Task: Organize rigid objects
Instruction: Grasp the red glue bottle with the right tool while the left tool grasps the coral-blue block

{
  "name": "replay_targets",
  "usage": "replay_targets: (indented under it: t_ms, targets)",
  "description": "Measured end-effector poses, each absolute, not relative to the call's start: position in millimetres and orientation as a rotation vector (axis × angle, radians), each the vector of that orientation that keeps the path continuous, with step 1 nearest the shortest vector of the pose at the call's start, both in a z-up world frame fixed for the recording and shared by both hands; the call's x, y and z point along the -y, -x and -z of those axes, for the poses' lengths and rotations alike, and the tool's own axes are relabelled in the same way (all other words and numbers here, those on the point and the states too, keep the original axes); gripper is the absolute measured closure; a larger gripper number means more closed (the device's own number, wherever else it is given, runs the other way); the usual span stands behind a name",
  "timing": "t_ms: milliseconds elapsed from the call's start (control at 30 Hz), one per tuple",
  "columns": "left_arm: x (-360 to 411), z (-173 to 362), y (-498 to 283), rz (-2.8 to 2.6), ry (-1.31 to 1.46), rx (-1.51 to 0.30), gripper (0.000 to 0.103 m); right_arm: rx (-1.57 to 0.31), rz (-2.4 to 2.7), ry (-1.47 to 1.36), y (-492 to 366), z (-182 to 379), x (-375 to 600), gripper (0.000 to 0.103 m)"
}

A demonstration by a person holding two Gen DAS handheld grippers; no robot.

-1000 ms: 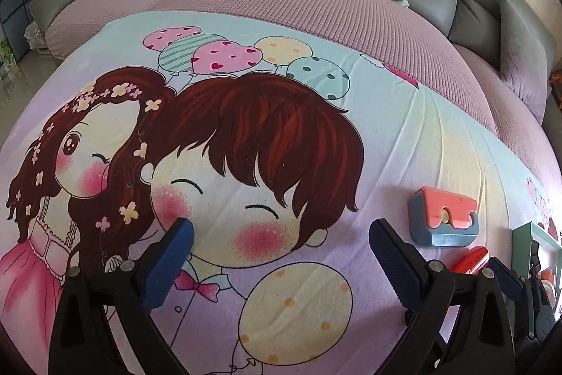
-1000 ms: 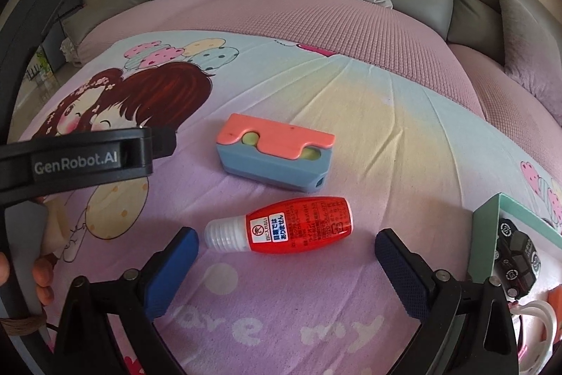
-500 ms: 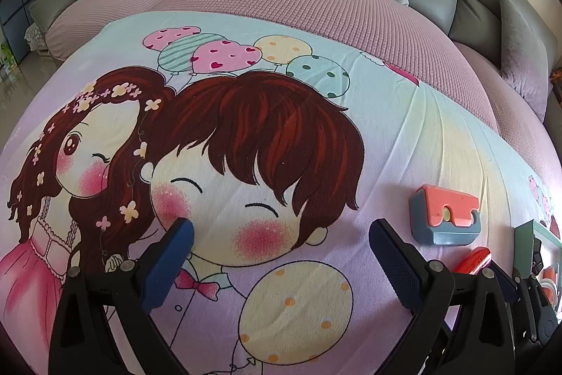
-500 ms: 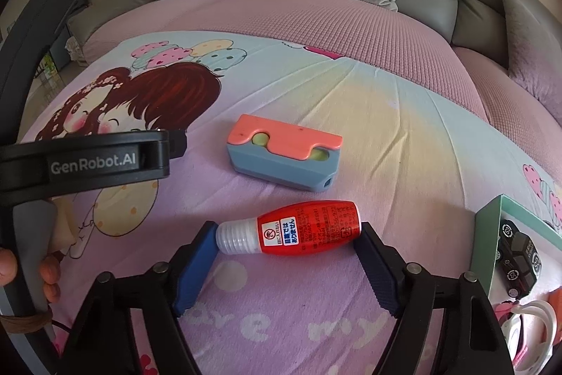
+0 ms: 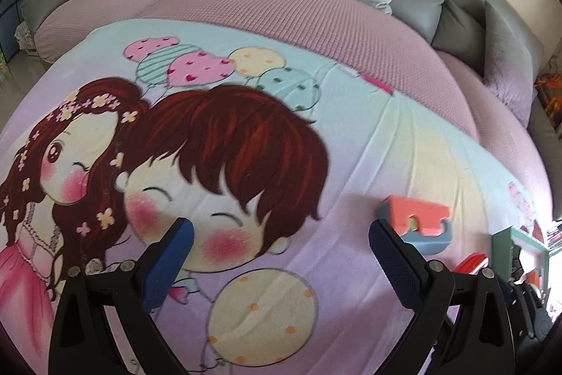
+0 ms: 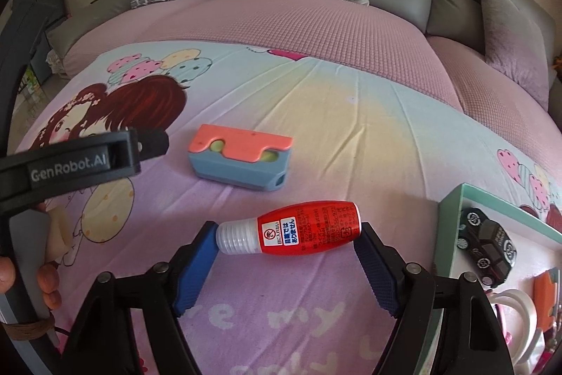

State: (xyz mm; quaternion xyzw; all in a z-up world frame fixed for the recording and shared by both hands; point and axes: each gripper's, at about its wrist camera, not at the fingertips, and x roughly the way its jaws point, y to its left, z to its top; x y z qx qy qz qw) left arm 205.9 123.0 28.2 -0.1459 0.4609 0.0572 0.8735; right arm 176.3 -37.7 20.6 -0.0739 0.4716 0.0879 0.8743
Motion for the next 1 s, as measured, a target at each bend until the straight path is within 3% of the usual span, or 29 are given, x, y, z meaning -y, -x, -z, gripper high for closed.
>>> replay_targets:
  t_ms: [1000]
  targets:
    - [-25,-24,-233,0.084,0.057,-0.950,0.003,-0.964,-0.079,0.117,-174,-40,79,0.022]
